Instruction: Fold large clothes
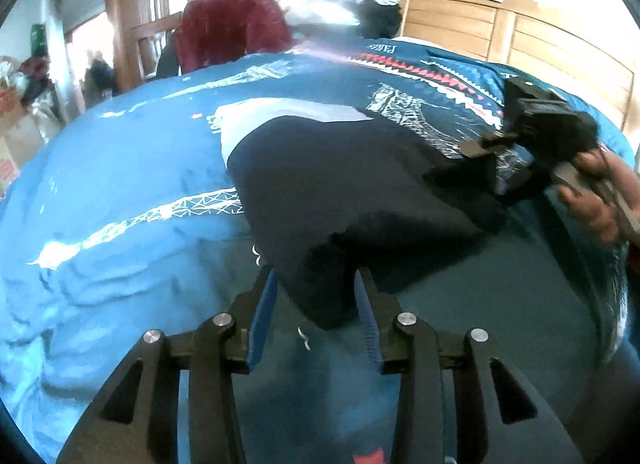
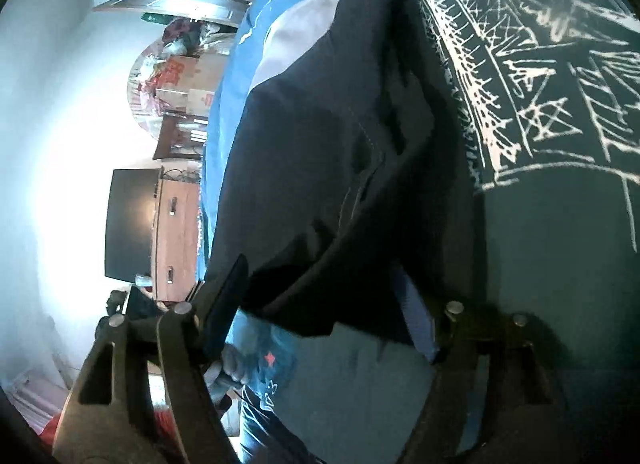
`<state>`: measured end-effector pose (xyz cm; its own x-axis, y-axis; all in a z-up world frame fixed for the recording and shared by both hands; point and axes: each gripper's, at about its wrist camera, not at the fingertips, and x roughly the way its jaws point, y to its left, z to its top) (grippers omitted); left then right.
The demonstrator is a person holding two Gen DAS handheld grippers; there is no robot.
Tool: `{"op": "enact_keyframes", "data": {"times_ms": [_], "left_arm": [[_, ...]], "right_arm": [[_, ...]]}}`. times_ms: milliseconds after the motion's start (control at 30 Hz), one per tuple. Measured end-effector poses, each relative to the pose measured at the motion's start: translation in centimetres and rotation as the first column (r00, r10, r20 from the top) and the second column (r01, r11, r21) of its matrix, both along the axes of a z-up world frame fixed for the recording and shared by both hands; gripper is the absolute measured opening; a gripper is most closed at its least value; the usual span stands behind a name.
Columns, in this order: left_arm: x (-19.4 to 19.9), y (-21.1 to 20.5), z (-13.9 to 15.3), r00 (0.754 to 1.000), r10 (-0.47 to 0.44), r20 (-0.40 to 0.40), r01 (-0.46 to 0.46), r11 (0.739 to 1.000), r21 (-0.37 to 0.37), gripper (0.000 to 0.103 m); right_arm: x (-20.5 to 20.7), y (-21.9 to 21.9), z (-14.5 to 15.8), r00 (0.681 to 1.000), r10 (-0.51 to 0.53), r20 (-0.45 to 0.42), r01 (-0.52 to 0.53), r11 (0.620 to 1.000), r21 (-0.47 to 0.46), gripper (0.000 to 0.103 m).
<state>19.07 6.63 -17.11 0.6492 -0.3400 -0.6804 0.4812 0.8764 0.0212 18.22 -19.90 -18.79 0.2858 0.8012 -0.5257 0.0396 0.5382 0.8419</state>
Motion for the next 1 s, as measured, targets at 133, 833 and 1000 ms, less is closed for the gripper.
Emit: {"op": "enact_keyframes", "data": {"times_ms": [133, 833, 1000], "left_arm": [[2.9, -1.6, -1.5, 1.000, 0.003, -0.017, -0.002, 1.000, 0.025, 0.043], [2.2, -0.1, -3.0, 0.997, -0.081, 0.004, 0.079, 0.984, 0.158, 0.031], [-1.2, 1.5, 1.8, 0.991, -0.078, 0.111, 0.073, 0.996, 0.048, 0.031]], "right_arm": [[-0.7, 0.5, 1.7, 0.997, -0.050, 0.058, 0.053, 0.998, -0.046, 0.084], [-2.9, -3.4, -3.0, 0.974, -0.215, 0.072, 0.216, 0.976, -0.002, 0.003], [-2.9, -3.3, -5.1, 0.976, -0.216, 0.031, 0.216, 0.976, 0.014, 0.003]]}}
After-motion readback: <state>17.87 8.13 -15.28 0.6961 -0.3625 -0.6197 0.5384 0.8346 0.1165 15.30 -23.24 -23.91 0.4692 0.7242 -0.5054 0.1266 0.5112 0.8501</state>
